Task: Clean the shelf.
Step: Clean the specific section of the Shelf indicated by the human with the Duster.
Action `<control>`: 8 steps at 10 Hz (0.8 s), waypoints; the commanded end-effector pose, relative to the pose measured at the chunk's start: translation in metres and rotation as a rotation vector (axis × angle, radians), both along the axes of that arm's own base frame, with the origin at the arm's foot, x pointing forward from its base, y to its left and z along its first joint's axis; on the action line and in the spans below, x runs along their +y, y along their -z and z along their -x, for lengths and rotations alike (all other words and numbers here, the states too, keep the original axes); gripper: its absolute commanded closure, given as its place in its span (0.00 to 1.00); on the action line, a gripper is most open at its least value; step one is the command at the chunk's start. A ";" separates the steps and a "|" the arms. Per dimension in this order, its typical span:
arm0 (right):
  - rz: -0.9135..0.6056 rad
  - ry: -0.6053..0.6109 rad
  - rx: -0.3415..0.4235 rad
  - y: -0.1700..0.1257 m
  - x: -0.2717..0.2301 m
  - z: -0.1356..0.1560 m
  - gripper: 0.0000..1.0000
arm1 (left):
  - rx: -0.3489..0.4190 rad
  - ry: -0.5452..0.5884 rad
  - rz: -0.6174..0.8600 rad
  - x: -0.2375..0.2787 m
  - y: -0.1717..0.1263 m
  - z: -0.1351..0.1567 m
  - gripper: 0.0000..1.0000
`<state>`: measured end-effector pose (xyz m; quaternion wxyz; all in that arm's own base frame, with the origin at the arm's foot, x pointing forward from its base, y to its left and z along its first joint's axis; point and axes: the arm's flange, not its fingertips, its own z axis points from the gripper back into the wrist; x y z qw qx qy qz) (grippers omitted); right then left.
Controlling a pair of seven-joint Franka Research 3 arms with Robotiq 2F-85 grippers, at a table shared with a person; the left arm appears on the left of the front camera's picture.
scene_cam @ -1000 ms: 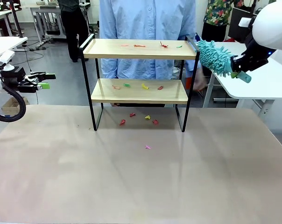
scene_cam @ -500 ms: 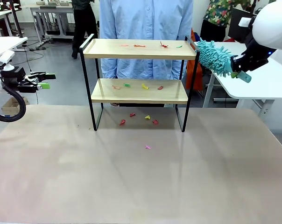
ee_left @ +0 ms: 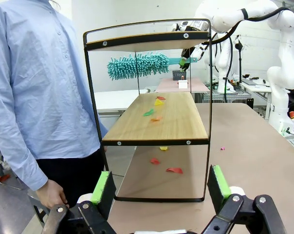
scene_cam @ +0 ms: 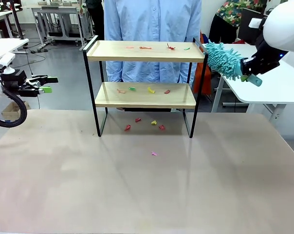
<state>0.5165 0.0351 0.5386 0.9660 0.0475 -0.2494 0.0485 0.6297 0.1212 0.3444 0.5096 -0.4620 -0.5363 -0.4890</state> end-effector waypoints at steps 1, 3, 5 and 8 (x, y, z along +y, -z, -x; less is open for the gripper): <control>-0.021 -0.045 0.022 -0.008 -0.021 0.007 0.87 | -0.003 -0.003 -0.005 0.000 -0.002 0.000 0.00; -0.017 -0.198 0.137 -0.020 -0.061 0.030 0.87 | -0.003 -0.003 -0.005 0.000 -0.002 0.000 0.00; 0.078 -0.275 0.230 -0.026 -0.079 0.054 0.87 | -0.003 -0.003 -0.005 0.000 -0.002 0.000 0.00; 0.229 -0.476 0.445 -0.033 -0.097 0.106 0.87 | -0.003 -0.003 -0.005 0.000 -0.002 0.000 0.00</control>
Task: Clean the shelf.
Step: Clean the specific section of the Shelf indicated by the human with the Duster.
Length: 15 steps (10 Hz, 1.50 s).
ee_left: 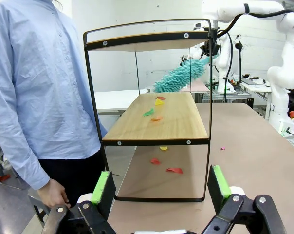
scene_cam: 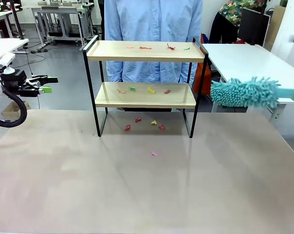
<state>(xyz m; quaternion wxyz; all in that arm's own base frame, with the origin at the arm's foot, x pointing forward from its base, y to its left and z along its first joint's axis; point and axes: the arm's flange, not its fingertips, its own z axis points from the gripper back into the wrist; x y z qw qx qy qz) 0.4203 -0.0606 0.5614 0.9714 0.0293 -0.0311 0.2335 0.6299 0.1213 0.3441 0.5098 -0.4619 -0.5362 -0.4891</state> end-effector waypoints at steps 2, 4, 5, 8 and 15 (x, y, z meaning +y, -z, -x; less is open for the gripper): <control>0.102 -0.281 0.158 -0.017 0.006 0.054 0.87 | -0.003 -0.003 -0.005 0.000 -0.002 0.000 0.00; 0.100 -0.413 0.200 -0.006 0.029 0.072 0.87 | -0.003 -0.003 -0.005 0.000 -0.002 0.000 0.00; 0.080 -0.479 0.212 0.002 0.046 0.075 0.87 | -0.003 -0.003 -0.005 0.000 -0.002 0.000 0.00; -0.006 -0.669 0.208 0.043 0.118 0.054 0.87 | -0.003 -0.003 -0.005 0.000 -0.002 0.000 0.00; -0.011 -0.784 0.268 0.089 0.170 0.035 0.87 | -0.003 -0.003 -0.005 0.000 -0.002 0.000 0.00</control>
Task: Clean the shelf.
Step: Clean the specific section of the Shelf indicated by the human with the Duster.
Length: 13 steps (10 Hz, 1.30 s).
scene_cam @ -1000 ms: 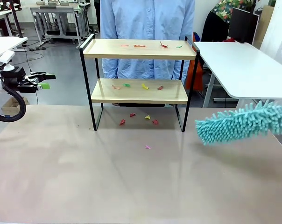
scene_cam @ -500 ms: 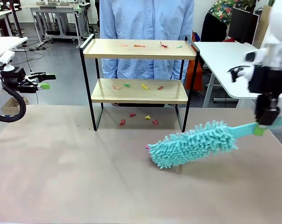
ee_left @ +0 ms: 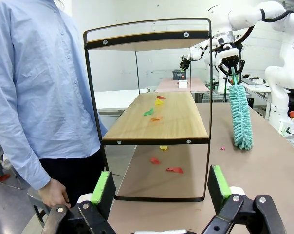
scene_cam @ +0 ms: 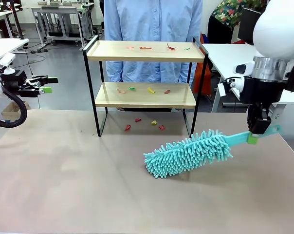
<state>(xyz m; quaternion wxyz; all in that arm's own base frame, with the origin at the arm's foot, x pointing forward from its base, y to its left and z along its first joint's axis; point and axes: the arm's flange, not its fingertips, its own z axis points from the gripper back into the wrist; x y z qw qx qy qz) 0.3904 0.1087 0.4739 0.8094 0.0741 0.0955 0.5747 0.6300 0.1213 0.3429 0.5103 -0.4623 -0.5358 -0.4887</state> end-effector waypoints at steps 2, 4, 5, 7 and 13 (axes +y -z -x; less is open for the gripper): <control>0.012 -0.016 0.020 0.002 0.001 0.005 0.87 | -0.005 -0.003 -0.005 0.000 -0.003 0.000 0.00; 0.012 -0.016 0.020 0.002 0.001 0.005 0.87 | -0.005 -0.003 -0.005 0.000 -0.003 0.000 0.00; 0.012 -0.016 0.020 0.002 0.001 0.005 0.87 | -0.005 -0.003 -0.005 0.000 -0.003 0.000 0.00; 0.012 -0.016 0.020 0.002 0.001 0.005 0.87 | -0.005 -0.003 -0.005 0.000 -0.003 0.000 0.00; 0.012 -0.016 0.020 0.002 0.001 0.005 0.87 | -0.005 -0.003 -0.005 0.000 -0.003 0.000 0.00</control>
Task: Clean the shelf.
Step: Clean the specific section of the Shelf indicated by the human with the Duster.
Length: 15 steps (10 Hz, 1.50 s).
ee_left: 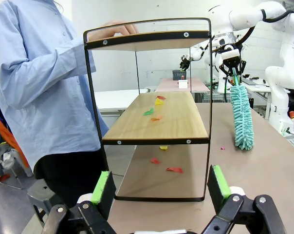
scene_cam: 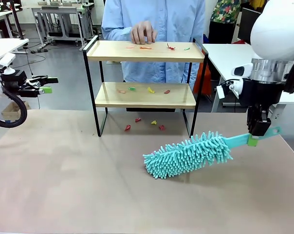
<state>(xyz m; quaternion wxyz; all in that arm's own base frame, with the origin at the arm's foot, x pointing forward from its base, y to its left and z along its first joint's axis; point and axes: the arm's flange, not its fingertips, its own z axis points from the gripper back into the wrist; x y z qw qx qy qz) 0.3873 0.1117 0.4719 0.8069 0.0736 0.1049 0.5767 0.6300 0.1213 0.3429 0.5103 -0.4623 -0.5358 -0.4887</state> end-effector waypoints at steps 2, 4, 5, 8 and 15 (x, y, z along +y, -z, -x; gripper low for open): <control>0.001 -0.008 0.005 0.000 -0.002 0.002 0.87 | -0.005 -0.003 -0.005 0.000 -0.003 0.000 0.00; 0.001 -0.008 0.005 0.000 -0.002 0.002 0.87 | -0.005 -0.003 -0.005 0.000 -0.003 0.000 0.00; 0.001 -0.008 0.005 0.000 -0.002 0.002 0.87 | -0.005 -0.003 -0.005 0.000 -0.003 0.000 0.00; 0.001 -0.008 0.005 0.000 -0.002 0.002 0.87 | -0.005 -0.003 -0.005 0.000 -0.003 0.000 0.00; -0.279 0.250 -0.122 -0.105 0.044 0.057 0.87 | -0.005 -0.003 -0.005 0.000 -0.003 0.000 0.00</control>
